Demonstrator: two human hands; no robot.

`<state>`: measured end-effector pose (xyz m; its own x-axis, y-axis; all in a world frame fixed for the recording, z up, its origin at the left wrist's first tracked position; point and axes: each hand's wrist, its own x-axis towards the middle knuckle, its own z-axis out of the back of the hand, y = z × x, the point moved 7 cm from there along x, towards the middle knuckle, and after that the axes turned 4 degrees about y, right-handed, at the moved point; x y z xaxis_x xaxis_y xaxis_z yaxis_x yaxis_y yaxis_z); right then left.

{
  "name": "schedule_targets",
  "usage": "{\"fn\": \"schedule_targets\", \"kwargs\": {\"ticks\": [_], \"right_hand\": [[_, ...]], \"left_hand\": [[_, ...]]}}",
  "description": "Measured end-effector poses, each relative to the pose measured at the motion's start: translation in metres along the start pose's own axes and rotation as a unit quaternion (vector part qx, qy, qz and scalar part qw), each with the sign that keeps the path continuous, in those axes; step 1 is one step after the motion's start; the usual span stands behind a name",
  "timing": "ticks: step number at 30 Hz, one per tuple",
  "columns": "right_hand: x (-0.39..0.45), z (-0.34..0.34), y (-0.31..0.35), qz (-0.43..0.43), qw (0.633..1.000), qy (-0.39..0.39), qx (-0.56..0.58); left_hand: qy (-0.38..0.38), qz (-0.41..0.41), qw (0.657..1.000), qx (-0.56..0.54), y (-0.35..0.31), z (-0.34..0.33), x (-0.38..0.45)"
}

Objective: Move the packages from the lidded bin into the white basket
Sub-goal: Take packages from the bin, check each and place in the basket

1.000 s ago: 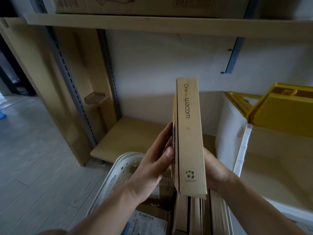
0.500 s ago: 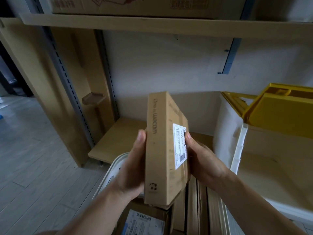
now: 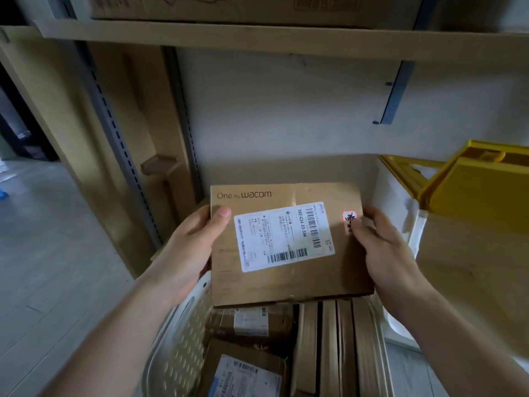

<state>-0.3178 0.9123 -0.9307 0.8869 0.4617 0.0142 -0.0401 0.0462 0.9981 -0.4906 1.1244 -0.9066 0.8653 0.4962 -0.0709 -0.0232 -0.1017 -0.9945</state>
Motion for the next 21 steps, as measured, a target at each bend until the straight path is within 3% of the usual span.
{"fn": "schedule_targets", "kwargs": {"ticks": [6,15,21], "right_hand": [[-0.005,-0.005,0.005,-0.012,1.000,0.006,-0.002],[-0.019,-0.010,0.015,-0.009,0.997,0.079,0.020],[-0.017,-0.005,0.018,-0.016,0.980,0.022,0.195]], "left_hand": [[-0.025,0.013,1.000,0.007,0.004,-0.006,-0.004],[-0.119,0.025,0.986,-0.117,0.006,0.003,-0.004],[-0.095,-0.008,0.981,-0.171,0.006,-0.001,0.000]]}}
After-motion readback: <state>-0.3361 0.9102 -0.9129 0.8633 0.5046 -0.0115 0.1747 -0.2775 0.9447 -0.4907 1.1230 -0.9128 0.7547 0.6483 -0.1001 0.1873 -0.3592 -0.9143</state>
